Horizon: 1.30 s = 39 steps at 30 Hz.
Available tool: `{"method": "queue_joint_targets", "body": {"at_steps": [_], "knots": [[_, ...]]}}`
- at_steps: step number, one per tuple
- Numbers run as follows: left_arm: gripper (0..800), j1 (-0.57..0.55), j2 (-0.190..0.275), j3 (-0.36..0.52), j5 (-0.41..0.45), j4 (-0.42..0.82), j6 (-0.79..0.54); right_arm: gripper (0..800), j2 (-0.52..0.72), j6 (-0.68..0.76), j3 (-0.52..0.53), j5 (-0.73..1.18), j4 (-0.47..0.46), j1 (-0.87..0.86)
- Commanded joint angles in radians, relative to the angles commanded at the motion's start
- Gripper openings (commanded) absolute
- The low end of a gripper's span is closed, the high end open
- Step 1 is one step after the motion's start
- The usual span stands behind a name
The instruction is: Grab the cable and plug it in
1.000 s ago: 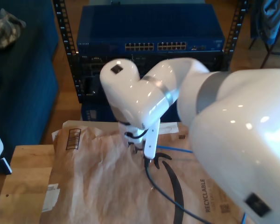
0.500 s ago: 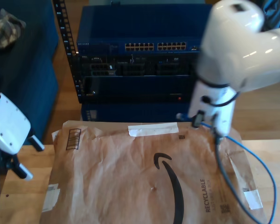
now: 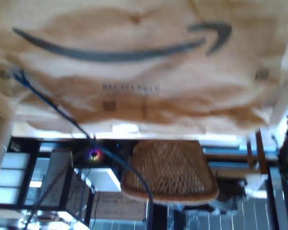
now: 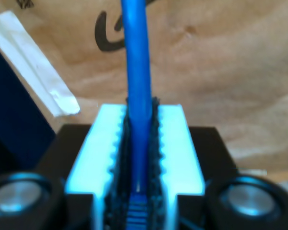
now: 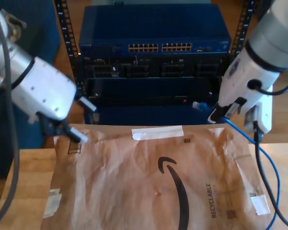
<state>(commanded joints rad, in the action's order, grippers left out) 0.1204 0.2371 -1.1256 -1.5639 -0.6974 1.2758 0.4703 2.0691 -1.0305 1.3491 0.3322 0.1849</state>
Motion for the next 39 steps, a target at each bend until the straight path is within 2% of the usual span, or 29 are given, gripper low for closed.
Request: {"method": "queue_joint_targets", "body": {"at_steps": [3, 7, 12, 22, 27, 31, 39], "knots": [[800, -0.058, -0.003, -0.112, -0.009, -0.006, 0.052, 19, 0.005, -0.011, -0.028, 0.017, 0.037, 0.0], [800, -0.071, -0.035, -0.173, -0.014, -0.025, 0.061, 19, 0.014, -0.031, -0.057, 0.035, 0.074, -0.018], [800, -0.091, -0.044, -0.25, -0.015, -0.117, 0.063, 19, 0.02, -0.044, -0.097, 0.044, 0.107, -0.041], [800, -0.218, -0.046, -0.252, -0.017, -0.123, 0.072, 22, 0.031, -0.044, -0.224, 0.071, 0.178, -0.078], [798, -0.247, -0.046, -0.252, -0.017, -0.124, 0.087, 22, 0.029, -0.044, -0.27, 0.072, 0.203, -0.078], [798, -0.256, -0.044, -0.256, -0.021, -0.137, 0.095, 23, 0.029, -0.044, -0.281, 0.074, 0.213, -0.078], [799, -0.25, -0.037, -0.282, -0.028, -0.241, 0.094, 27, 0.029, -0.046, -0.258, 0.086, 0.215, -0.078]]}}
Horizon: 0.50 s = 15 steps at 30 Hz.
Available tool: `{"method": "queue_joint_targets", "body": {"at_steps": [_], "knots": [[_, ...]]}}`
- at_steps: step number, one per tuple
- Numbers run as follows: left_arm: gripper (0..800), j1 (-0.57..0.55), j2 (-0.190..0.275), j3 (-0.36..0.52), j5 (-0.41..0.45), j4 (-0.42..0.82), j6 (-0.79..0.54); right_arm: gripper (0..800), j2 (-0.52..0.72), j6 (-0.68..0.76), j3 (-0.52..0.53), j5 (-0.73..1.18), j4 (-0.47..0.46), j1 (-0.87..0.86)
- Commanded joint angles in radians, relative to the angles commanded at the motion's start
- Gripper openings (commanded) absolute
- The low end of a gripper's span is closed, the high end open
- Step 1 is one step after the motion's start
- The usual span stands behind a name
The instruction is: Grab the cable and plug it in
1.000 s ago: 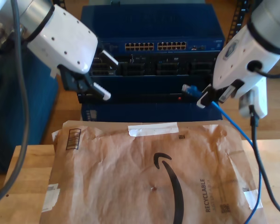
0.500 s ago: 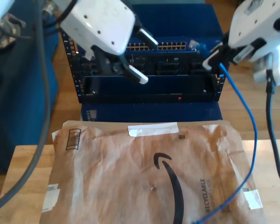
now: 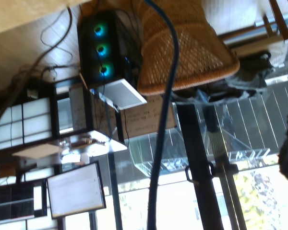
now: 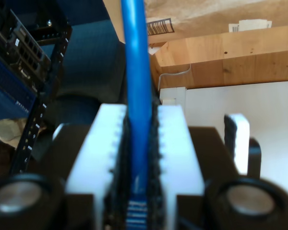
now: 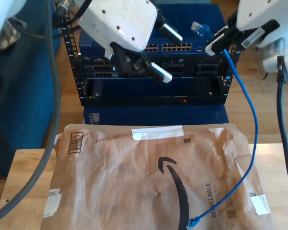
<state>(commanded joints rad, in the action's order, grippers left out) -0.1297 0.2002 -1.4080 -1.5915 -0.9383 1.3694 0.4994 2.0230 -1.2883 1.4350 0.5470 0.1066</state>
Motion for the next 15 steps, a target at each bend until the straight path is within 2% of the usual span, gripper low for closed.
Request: {"method": "queue_joint_targets", "body": {"at_steps": [8, 13, 15], "knots": [[798, 0.003, -0.005, -0.038, -0.037, -0.092, 0.003, 27, -0.002, -0.002, 0.002, 0.0, 0.002, 0.0], [798, 0.018, -0.011, -0.032, -0.035, -0.103, 0.074, 27, -0.002, -0.029, 0.002, -0.003, -0.002, 0.0], [798, 0.031, -0.028, -0.029, -0.037, -0.101, 0.129, 27, -0.002, -0.029, 0.002, -0.003, -0.002, 0.0]]}}
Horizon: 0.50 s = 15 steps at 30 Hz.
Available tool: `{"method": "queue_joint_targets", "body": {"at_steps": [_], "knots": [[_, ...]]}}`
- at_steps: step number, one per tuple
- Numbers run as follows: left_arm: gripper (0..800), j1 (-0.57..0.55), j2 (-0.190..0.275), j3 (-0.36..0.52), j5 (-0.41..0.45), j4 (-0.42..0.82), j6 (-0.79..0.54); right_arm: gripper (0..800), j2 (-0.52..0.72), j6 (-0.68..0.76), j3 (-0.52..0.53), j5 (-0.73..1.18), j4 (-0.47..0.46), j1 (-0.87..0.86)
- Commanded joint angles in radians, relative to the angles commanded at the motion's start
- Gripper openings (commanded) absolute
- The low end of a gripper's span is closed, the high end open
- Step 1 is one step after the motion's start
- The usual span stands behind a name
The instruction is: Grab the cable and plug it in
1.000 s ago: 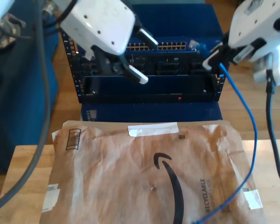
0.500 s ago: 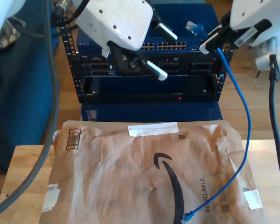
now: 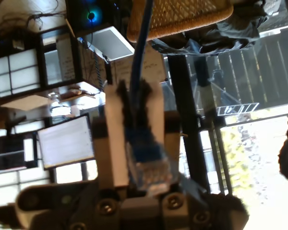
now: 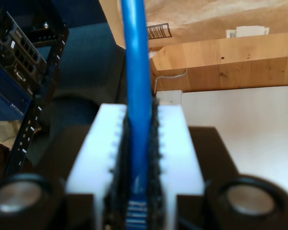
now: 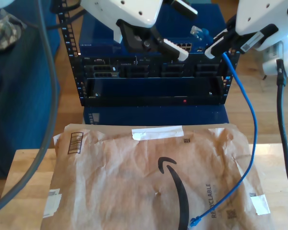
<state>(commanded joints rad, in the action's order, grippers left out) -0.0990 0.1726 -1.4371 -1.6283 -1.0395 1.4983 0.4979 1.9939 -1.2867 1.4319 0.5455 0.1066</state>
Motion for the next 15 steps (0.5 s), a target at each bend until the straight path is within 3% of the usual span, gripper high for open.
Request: {"method": "queue_joint_targets", "body": {"at_steps": [15], "knots": [[798, 0.009, -0.015, 0.0, -0.078, -0.044, 0.009, 30, -0.002, -0.006, 0.029, -0.002, 0.003, 0.0]]}}
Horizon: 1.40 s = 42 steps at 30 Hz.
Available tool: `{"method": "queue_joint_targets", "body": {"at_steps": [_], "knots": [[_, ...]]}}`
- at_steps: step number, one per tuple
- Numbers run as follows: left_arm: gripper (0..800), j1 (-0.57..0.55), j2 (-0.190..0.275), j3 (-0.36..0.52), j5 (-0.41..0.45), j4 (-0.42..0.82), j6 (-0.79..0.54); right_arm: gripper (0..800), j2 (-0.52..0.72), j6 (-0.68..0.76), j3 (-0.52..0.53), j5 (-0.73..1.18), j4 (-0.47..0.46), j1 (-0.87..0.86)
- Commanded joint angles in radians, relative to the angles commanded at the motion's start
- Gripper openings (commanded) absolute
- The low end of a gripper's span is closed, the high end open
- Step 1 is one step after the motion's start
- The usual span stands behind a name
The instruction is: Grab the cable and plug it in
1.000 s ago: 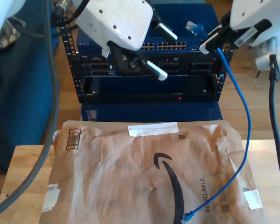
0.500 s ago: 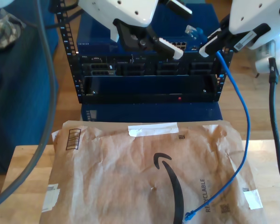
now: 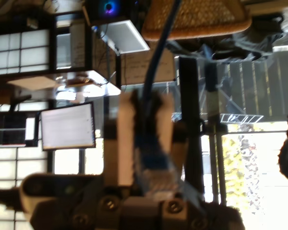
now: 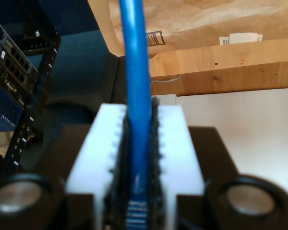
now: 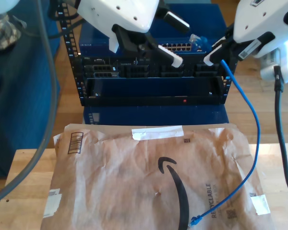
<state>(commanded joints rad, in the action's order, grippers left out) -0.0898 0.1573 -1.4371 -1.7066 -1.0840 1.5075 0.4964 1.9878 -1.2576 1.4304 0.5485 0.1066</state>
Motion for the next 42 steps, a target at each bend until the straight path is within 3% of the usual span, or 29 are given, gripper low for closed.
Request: {"method": "queue_joint_targets", "body": {"at_steps": [16, 25, 32, 39, 42], "knots": [[778, 0.002, 0.0, 0.002, 0.0, -0.011, 0.0, 30, -0.002, 0.002, 0.014, -0.002, 0.005, 0.006], [729, 0.003, 0.0, 0.006, -0.005, -0.011, 0.0, 30, -0.011, 0.002, -0.003, -0.005, 0.037, 0.006], [609, 0.003, 0.003, 0.006, -0.02, -0.011, -0.003, 30, -0.015, 0.002, -0.003, -0.005, 0.038, 0.006], [385, 0.003, 0.005, 0.017, -0.02, -0.012, -0.005, 30, -0.015, 0.002, -0.003, -0.005, 0.038, 0.006], [356, 0.003, 0.006, 0.02, -0.018, -0.012, -0.005, 30, -0.018, 0.002, -0.005, -0.005, 0.038, 0.006]]}}
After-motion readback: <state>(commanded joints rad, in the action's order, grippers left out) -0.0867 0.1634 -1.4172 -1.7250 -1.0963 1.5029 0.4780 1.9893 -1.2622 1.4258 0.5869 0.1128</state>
